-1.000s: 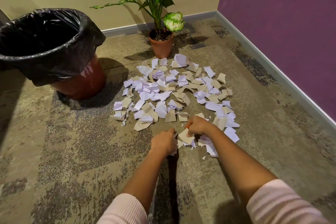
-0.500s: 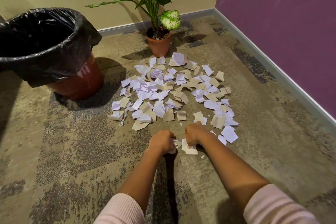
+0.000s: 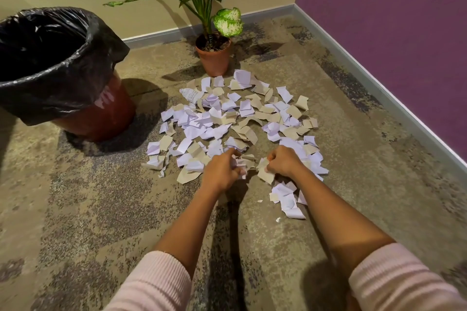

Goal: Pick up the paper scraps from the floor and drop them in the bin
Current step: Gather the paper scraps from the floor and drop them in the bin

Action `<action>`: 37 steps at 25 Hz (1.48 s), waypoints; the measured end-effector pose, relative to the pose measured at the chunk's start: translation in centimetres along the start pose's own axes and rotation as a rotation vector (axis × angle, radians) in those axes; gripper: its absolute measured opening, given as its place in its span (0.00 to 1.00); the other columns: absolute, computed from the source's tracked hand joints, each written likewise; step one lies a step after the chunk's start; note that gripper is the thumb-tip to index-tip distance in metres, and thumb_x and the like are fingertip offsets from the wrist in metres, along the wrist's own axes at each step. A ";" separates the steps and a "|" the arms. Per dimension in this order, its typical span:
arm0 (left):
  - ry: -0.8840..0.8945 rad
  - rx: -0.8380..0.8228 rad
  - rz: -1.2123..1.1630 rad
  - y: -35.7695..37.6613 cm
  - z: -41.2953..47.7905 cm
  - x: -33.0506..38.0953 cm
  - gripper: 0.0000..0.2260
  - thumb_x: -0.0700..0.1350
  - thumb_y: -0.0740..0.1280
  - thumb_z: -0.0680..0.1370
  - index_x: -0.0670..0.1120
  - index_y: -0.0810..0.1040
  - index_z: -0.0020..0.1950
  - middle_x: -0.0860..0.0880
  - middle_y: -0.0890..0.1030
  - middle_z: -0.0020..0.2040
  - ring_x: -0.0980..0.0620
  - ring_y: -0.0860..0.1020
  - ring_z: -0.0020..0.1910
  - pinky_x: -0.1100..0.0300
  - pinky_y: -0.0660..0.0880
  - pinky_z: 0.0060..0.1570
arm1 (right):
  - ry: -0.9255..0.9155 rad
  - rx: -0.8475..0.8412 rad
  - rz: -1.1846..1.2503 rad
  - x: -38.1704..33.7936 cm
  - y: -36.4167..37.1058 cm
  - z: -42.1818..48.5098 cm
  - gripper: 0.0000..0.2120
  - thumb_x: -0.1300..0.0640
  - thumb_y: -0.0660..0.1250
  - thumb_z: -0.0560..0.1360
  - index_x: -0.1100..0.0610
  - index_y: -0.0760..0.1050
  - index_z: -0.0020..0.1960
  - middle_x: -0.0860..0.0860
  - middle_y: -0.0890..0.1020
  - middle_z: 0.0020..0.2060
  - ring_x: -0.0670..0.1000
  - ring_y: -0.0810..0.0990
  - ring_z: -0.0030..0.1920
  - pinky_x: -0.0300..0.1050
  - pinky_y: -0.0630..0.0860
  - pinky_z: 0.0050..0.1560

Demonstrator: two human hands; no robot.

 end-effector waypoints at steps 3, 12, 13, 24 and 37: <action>0.036 0.032 0.075 -1.1 2.5 1.3 0.18 0.50 0.73 0.72 0.47 0.77 0.60 0.48 0.80 0.51 0.47 0.77 0.51 0.52 0.74 0.45 | 0.036 0.028 -0.076 0.8 -1.3 1.2 0.05 0.61 0.70 0.69 0.59 0.76 0.43 0.60 0.81 0.47 0.59 0.79 0.53 0.49 0.77 0.47; 0.216 -0.245 0.582 3.2 5.9 4.7 0.13 0.48 0.70 0.72 0.48 0.83 0.55 0.47 0.75 0.58 0.43 0.68 0.61 0.49 0.65 0.57 | 0.008 0.059 -0.359 0.7 0.0 3.1 0.18 0.58 0.67 0.75 0.63 0.73 0.63 0.59 0.65 0.67 0.62 0.70 0.64 0.52 0.71 0.59; 0.248 -0.272 0.630 3.8 5.8 5.0 0.11 0.46 0.68 0.72 0.47 0.83 0.53 0.46 0.76 0.58 0.43 0.69 0.60 0.49 0.65 0.57 | 0.002 0.069 -0.358 0.7 0.1 3.1 0.18 0.59 0.68 0.74 0.63 0.73 0.63 0.59 0.65 0.67 0.62 0.72 0.63 0.51 0.72 0.58; 0.232 -0.259 0.684 5.0 5.6 4.7 0.15 0.47 0.69 0.74 0.46 0.81 0.59 0.43 0.72 0.60 0.41 0.73 0.57 0.49 0.69 0.56 | 0.011 0.055 -0.431 0.1 0.7 3.3 0.18 0.58 0.65 0.77 0.60 0.71 0.66 0.60 0.73 0.64 0.60 0.72 0.63 0.49 0.72 0.60; 0.202 -0.121 0.414 2.5 3.4 3.8 0.09 0.44 0.69 0.74 0.46 0.82 0.53 0.44 0.79 0.51 0.42 0.78 0.51 0.55 0.69 0.44 | 0.016 0.103 -0.367 -0.1 0.8 0.9 0.16 0.60 0.66 0.76 0.60 0.74 0.63 0.61 0.75 0.61 0.61 0.75 0.60 0.50 0.75 0.58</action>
Point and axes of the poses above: each hand's wrist, its own z-axis towards the middle knuckle, its own y-axis out of the palm, x = y × z, the point moved 9 cm from there along z, towards the middle knuckle
